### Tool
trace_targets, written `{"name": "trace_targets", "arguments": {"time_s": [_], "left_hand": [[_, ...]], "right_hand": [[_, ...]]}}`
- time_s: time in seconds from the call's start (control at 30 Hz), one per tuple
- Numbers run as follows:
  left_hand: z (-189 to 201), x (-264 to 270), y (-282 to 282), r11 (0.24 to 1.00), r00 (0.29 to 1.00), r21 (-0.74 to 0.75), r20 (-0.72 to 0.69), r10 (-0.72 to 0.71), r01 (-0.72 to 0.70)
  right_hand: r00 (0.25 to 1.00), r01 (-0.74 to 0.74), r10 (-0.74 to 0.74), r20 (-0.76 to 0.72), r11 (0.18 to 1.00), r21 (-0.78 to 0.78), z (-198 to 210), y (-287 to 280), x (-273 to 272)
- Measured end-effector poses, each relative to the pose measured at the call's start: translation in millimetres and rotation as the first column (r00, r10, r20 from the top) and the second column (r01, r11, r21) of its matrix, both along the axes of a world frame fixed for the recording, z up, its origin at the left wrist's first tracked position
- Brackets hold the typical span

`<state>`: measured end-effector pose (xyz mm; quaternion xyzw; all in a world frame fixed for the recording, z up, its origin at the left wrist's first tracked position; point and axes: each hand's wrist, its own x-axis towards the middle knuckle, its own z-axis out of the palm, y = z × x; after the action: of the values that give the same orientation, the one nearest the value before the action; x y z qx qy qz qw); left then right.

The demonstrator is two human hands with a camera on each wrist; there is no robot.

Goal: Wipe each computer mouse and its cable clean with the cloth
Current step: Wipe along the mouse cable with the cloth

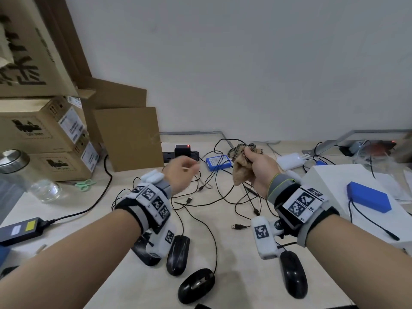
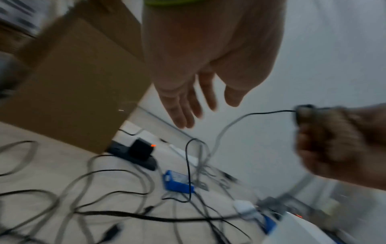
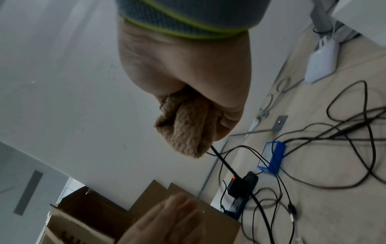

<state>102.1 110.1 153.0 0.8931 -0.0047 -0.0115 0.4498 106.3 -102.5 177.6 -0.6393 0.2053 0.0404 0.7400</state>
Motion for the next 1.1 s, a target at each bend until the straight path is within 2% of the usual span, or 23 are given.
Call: {"name": "trace_targets", "arguments": {"time_s": [0.07, 0.13, 0.17, 0.23, 0.3, 0.37, 0.4, 0.47, 0.53, 0.57, 0.6, 0.67, 0.7, 0.73, 0.77, 0.8, 0.83, 0.87, 0.9, 0.93, 0.97, 1.0, 1.1], "left_hand": [[9, -13, -28, 0.968, 0.971, -0.094, -0.021, -0.237, 0.234], [13, -25, -49, 0.913, 0.931, -0.241, -0.076, -0.357, 0.33], [14, -28, -54, 0.899, 0.926, -0.273, -0.066, -0.372, 0.342], [11, -27, -54, 0.919, 0.935, -0.183, 0.006, -0.353, 0.348], [7, -24, -44, 0.934, 0.939, -0.097, 0.02, -0.343, 0.343], [2, -25, -33, 0.904, 0.905, 0.039, -0.018, -0.426, 0.426], [-3, -28, -29, 0.85, 0.868, 0.175, -0.069, -0.492, 0.496], [-12, -32, -25, 0.639, 0.768, 0.437, -0.252, -0.589, 0.633], [-20, -36, -23, 0.401, 0.672, 0.557, -0.456, -0.584, 0.727], [-26, -37, -21, 0.341, 0.645, 0.565, -0.516, -0.564, 0.751], [-36, -37, -18, 0.318, 0.637, 0.565, -0.561, -0.529, 0.761], [-53, -42, -12, 0.341, 0.656, 0.563, -0.602, -0.455, 0.753], [-60, -44, -8, 0.315, 0.635, 0.553, -0.642, -0.43, 0.772], [-63, -45, -3, 0.225, 0.588, 0.548, -0.691, -0.42, 0.805], [-65, -43, 0, 0.186, 0.579, 0.557, -0.703, -0.412, 0.809], [-61, -40, 2, 0.264, 0.624, 0.57, -0.654, -0.428, 0.778], [-52, -35, 1, 0.448, 0.695, 0.532, -0.551, -0.461, 0.719], [-39, -31, -3, 0.658, 0.776, 0.42, -0.42, -0.47, 0.626], [-25, -25, -10, 0.816, 0.851, 0.264, -0.272, -0.449, 0.515], [-11, -21, -19, 0.908, 0.9, 0.072, -0.185, -0.394, 0.413], [-1, -19, -29, 0.934, 0.923, -0.113, -0.156, -0.353, 0.338], [10, -17, -37, 0.923, 0.931, -0.259, -0.155, -0.332, 0.286], [31, -18, -44, 0.826, 0.932, -0.536, -0.181, -0.315, 0.175]], "right_hand": [[1.0, 0.001, -0.002, 0.012, 0.998, 0.069, -3, 7, 0], [1.0, -0.024, 0.024, 0.007, 0.997, 0.078, -5, 14, -1], [0.999, -0.04, 0.041, -0.001, 0.996, 0.078, -4, 16, -2], [0.999, -0.04, 0.04, -0.001, 0.996, 0.082, -3, 17, -2], [1.0, 0.004, -0.006, 0.024, 0.997, 0.072, -3, 14, 1], [0.998, 0.044, -0.046, 0.04, 0.998, 0.047, 1, 9, 5], [0.998, 0.045, -0.046, 0.044, 0.998, 0.04, 5, 8, 7], [0.997, 0.052, -0.054, 0.062, 0.998, 0.037, 12, 5, 11], [0.994, 0.063, -0.065, 0.09, 0.998, 0.032, 21, 5, 14], [0.993, 0.058, -0.061, 0.105, 0.998, 0.029, 26, 7, 16], [0.992, 0.052, -0.055, 0.114, 0.998, 0.023, 30, 10, 17], [0.988, 0.059, -0.062, 0.14, 0.998, 0.027, 36, 13, 21], [0.985, 0.076, -0.081, 0.153, 0.996, 0.039, 40, 14, 23], [0.982, 0.086, -0.093, 0.164, 0.995, 0.051, 43, 14, 24], [0.98, 0.091, -0.101, 0.17, 0.994, 0.064, 45, 14, 26], [0.98, 0.084, -0.095, 0.173, 0.994, 0.072, 46, 14, 25], [0.98, 0.067, -0.081, 0.18, 0.994, 0.082, 47, 15, 23], [0.981, 0.054, -0.07, 0.179, 0.994, 0.092, 44, 16, 20], [0.982, 0.039, -0.055, 0.179, 0.995, 0.095, 41, 20, 16], [0.984, 0.022, -0.037, 0.175, 0.996, 0.085, 37, 24, 11], [0.986, 0.003, -0.014, 0.168, 0.998, 0.063, 31, 28, 6], [0.985, -0.01, 0.001, 0.174, 0.999, 0.046, 28, 33, 2], [0.974, -0.052, 0.05, 0.22, 0.999, 0.004, 24, 39, -7]]}}
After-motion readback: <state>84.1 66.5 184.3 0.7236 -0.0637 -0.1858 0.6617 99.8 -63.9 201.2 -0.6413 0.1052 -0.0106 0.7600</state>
